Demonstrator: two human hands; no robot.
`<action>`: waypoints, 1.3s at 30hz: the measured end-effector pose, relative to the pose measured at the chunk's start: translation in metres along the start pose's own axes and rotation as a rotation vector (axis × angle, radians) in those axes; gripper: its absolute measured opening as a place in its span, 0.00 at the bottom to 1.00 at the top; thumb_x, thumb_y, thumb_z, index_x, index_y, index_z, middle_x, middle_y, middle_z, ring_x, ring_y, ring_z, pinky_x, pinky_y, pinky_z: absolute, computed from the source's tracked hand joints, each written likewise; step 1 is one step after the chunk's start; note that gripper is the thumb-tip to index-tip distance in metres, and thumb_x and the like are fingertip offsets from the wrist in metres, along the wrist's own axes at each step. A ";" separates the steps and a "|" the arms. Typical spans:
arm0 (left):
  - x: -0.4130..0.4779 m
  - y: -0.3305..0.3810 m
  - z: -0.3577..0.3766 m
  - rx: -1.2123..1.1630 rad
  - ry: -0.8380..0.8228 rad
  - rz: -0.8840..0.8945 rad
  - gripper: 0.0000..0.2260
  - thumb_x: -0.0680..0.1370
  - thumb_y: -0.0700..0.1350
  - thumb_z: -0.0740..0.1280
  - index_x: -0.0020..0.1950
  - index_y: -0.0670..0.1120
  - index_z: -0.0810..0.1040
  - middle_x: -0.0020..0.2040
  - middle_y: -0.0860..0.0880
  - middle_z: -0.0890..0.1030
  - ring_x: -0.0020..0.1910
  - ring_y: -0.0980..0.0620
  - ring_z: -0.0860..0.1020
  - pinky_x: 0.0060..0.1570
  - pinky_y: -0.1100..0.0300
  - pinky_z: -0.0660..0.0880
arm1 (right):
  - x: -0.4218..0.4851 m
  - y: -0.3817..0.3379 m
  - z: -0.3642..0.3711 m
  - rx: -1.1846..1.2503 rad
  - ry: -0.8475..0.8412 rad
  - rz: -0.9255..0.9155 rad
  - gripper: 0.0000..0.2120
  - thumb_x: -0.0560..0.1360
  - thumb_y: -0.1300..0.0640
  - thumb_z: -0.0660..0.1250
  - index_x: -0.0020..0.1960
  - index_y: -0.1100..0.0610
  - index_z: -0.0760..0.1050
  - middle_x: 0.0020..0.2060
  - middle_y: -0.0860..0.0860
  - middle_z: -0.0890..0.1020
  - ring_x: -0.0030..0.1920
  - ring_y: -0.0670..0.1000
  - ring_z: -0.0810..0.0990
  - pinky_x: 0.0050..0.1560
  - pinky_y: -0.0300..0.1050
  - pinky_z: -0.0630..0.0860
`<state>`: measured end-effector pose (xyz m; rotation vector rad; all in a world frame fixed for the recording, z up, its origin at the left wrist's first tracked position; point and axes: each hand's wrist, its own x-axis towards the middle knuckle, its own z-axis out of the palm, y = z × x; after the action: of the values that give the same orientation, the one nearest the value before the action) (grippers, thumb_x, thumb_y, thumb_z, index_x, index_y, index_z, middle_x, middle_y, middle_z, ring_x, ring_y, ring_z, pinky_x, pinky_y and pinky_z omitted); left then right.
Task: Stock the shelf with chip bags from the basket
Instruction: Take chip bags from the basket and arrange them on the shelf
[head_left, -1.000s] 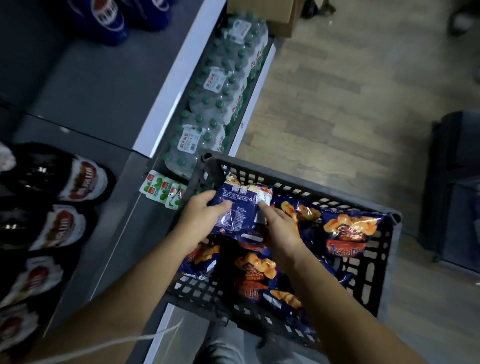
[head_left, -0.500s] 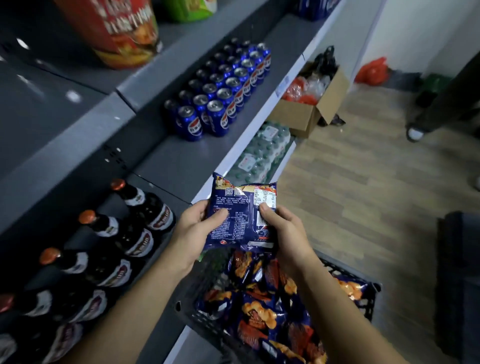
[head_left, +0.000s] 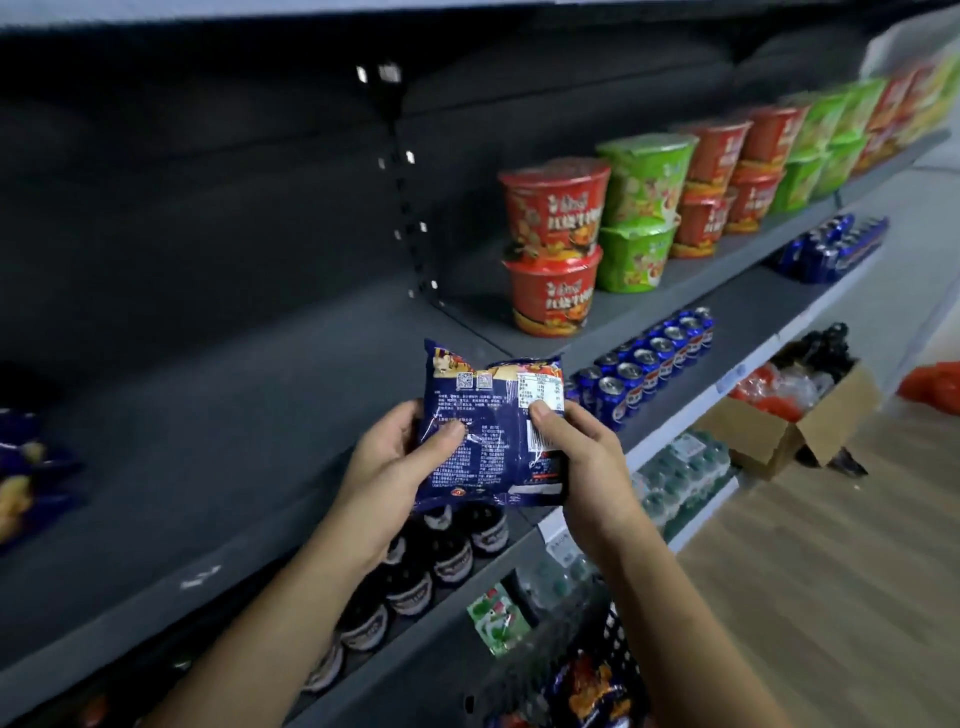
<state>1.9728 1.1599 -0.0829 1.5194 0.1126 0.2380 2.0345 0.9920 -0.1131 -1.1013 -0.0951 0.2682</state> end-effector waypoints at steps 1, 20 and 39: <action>-0.003 0.009 -0.015 0.007 0.036 0.017 0.15 0.73 0.46 0.73 0.58 0.44 0.80 0.53 0.45 0.86 0.51 0.46 0.85 0.52 0.52 0.79 | 0.003 -0.002 0.019 0.002 -0.039 0.004 0.11 0.78 0.56 0.70 0.56 0.61 0.81 0.51 0.61 0.86 0.48 0.62 0.85 0.53 0.59 0.81; -0.109 0.078 -0.284 0.095 0.828 0.274 0.14 0.76 0.40 0.72 0.57 0.51 0.73 0.48 0.50 0.81 0.50 0.53 0.82 0.46 0.64 0.78 | -0.026 0.062 0.341 -0.145 -0.548 0.096 0.08 0.80 0.59 0.67 0.56 0.60 0.81 0.50 0.59 0.87 0.48 0.59 0.86 0.54 0.59 0.81; -0.120 0.091 -0.283 0.388 0.787 0.283 0.18 0.72 0.52 0.75 0.60 0.61 0.77 0.52 0.59 0.81 0.53 0.66 0.79 0.52 0.71 0.73 | -0.069 0.071 0.372 -0.173 -0.627 -0.146 0.21 0.78 0.45 0.59 0.57 0.56 0.84 0.53 0.47 0.87 0.49 0.46 0.85 0.43 0.39 0.78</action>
<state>1.7856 1.4119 -0.0161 1.7453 0.5965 1.0865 1.8792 1.3263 -0.0040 -1.1423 -0.7655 0.4729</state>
